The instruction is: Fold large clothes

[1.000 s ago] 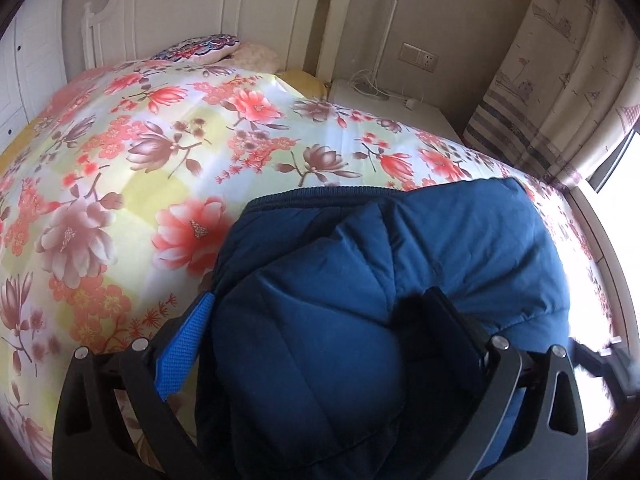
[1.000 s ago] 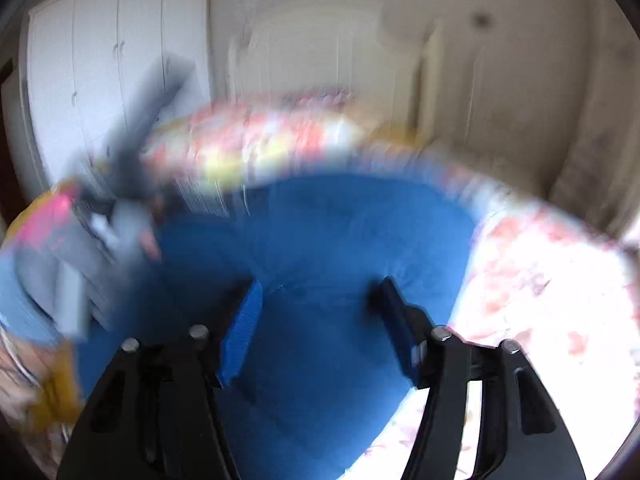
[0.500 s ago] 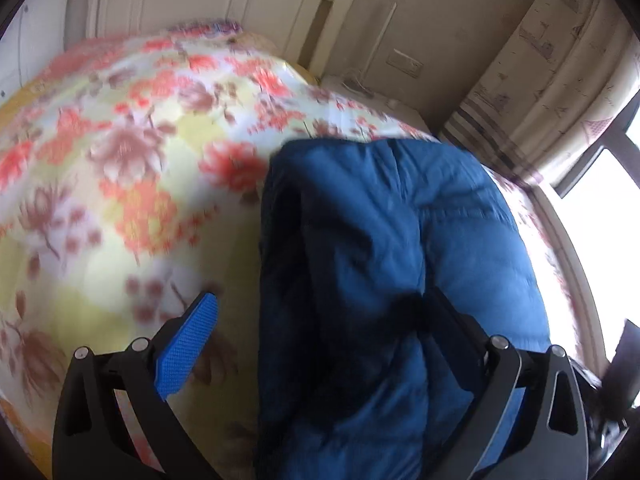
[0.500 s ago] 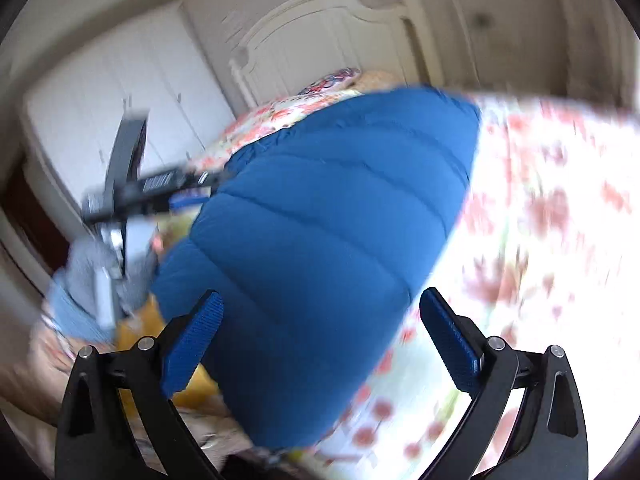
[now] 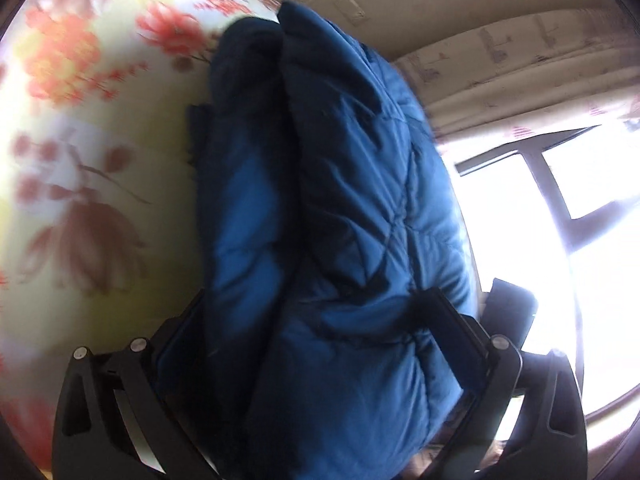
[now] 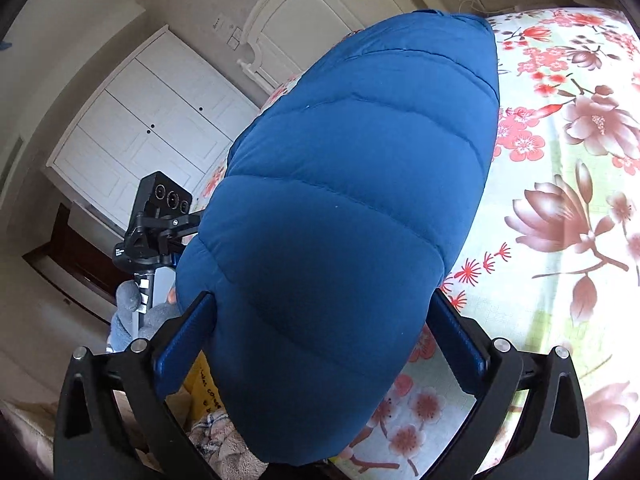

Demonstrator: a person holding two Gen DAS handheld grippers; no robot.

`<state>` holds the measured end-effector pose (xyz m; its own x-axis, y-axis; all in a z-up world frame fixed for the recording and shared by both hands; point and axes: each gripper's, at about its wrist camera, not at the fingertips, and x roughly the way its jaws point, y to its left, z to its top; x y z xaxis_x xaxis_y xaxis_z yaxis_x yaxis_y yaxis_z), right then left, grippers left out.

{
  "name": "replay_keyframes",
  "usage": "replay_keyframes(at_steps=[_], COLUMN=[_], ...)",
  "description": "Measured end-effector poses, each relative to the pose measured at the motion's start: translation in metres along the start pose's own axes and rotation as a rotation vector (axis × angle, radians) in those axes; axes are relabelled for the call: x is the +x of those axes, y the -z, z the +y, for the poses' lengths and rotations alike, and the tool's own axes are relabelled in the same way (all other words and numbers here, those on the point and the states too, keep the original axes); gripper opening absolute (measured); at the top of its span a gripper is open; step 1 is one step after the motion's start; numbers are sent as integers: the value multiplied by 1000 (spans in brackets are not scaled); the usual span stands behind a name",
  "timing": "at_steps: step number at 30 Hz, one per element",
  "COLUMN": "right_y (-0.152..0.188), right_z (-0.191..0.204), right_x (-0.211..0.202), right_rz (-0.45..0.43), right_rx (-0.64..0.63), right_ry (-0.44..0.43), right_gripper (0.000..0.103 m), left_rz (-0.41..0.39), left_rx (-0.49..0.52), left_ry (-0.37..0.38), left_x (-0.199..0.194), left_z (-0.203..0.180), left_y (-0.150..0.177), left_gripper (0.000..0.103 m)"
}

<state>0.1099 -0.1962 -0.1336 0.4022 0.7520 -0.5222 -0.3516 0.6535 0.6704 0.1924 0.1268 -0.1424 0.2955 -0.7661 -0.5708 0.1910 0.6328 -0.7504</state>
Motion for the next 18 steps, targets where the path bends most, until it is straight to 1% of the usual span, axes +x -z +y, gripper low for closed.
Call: replay_keyframes(at_steps=[1, 2, 3, 4, 6, 7, 8, 9, 11, 13, 15, 17, 18], right_y=[-5, -3, -1, -1, 0, -1, -4, -6, -14, -31, -49, -76, -86], right_z=[-4, -3, 0, 1, 7, 8, 9, 12, 12, 5, -4, -17, -22], right_x=[2, 0, -3, -6, -11, -14, -15, -19, -28, -37, -45, -57, -62], right_rz=[-6, -20, -42, -56, -95, -115, -130, -153, -192, -228, -257, -293, -305], right_rx=[-6, -26, -55, -76, -123, -139, -154, -179, -204, -227, -246, -255, -248], right_ry=[-3, 2, 17, 30, 69, 87, 103, 129, 165, 212, 267, 329, 339], right_gripper=[98, 95, 87, 81, 76, 73, 72, 69, 67, 64, 64, 63, 62], left_rz=[6, 5, -10, -27, -73, -96, -118, -135, -159, -180, -183, -181, -182], left_rx=[17, 18, 12, 14, 23, 26, 35, 46, 82, 107, 121, 124, 127], left_ry=[25, 45, 64, 73, 94, 104, 114, 121, 113, 108, 102, 105, 108], left_x=[3, 3, 3, 1, -6, -9, -13, -14, -11, -1, 16, 39, 48], left_z=[-3, -3, -3, -4, -6, -8, -11, -15, -28, -41, -53, -66, -71], left_y=[1, 2, 4, 7, 13, 15, 16, 16, 14, -2, -22, -54, -66], left_gripper=[101, 98, 93, 90, 77, 74, 68, 65, 63, 62, 61, 61, 60])
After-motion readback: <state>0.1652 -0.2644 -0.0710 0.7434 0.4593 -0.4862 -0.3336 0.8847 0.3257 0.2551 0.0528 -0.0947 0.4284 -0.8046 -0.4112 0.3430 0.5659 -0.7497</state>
